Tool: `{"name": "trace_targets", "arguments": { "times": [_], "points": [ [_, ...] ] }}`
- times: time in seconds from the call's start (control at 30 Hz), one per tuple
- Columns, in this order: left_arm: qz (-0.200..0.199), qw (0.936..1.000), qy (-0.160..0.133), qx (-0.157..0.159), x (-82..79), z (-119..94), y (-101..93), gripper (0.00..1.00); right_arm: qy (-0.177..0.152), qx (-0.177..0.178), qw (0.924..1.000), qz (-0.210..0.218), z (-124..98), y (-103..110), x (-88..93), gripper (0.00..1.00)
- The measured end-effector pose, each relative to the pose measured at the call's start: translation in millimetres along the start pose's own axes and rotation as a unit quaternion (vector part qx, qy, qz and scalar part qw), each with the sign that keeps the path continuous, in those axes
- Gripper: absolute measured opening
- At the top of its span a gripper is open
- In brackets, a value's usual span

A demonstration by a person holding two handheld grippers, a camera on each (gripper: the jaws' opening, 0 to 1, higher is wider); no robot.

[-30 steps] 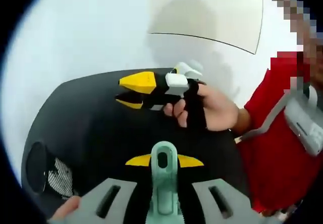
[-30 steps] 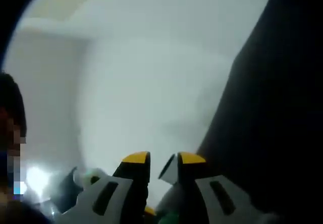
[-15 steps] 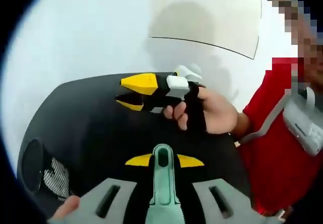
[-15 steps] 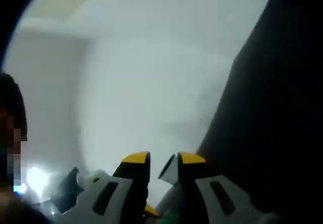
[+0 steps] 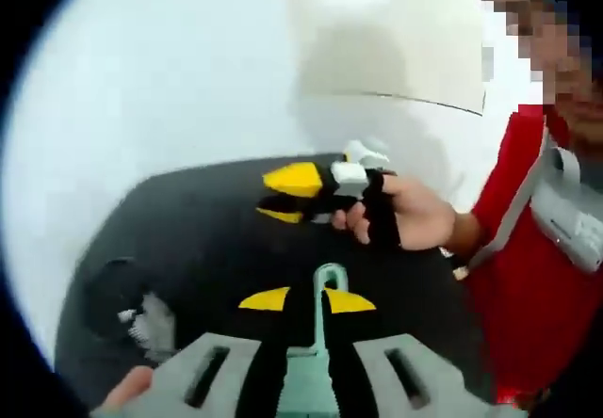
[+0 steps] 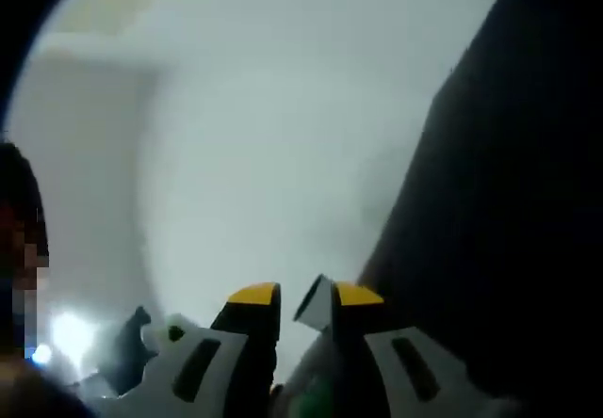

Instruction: Pick up the broom and sweep the trash on the tabletop into the dustpan.

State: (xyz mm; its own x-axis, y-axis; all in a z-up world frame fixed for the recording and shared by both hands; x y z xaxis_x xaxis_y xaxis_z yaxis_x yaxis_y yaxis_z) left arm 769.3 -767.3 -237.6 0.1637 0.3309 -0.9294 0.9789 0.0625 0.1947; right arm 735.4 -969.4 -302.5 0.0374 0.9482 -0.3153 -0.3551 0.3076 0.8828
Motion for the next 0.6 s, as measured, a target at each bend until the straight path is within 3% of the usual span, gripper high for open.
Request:
{"name": "trace_targets", "arguments": {
  "times": [0.07,0.1,0.2,0.3,0.33,0.37,0.47,0.5,0.6],
  "points": [
    [0.030,0.9989,-0.018,-0.030,5.8,-18,-5.4,0.09,0.019,0.033,0.9988,0.032,-4,-1,2.7,0.24],
    [0.045,0.9979,-0.032,-0.035,9.7,-23,-9.4,0.08,0.046,0.056,0.9962,0.048,-8,-2,6.6,0.25],
    [0.074,0.9955,-0.038,-0.046,24.2,-28,-15.0,0.05,0.140,0.083,0.9857,0.044,-19,6,22.1,0.27],
    [0.080,0.9952,-0.046,-0.033,43.1,-22,-21.8,0.03,0.184,0.106,0.9770,0.013,-33,15,30.2,0.30],
    [0.056,0.9966,-0.055,-0.025,48.7,-18,-23.9,0.03,0.196,0.112,0.9741,0.004,-35,16,32.9,0.31],
    [0.047,0.9976,-0.045,-0.025,56.4,-17,-23.0,0.03,0.205,0.118,0.9717,0.000,-36,16,35.1,0.31],
    [0.079,0.9959,-0.034,-0.028,61.9,-17,-24.4,0.04,0.218,0.128,0.9671,0.026,-38,12,44.5,0.27],
    [0.083,0.9952,-0.042,-0.030,62.1,-17,-26.1,0.04,0.223,0.128,0.9661,0.028,-37,10,49.8,0.26],
    [0.051,0.9969,-0.057,-0.019,64.6,-12,-30.5,0.03,0.218,0.130,0.9660,0.050,-39,7,55.9,0.20]
  ]
}}
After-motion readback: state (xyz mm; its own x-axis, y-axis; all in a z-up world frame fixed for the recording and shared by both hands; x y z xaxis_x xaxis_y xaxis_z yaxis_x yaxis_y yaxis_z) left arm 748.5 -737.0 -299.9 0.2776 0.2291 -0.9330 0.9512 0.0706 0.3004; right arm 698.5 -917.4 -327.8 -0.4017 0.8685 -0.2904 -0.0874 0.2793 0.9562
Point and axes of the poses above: the point that each gripper's makers call its tool centre point, and the gripper's own axes: z roughly forward along the fingers, y roughly to its left, x roughly out of its underside, the point moved 7 cm from there along -z, roughly backward along the fingers, and after that the axes turned 12 degrees about -y, right-handed, at the moved point
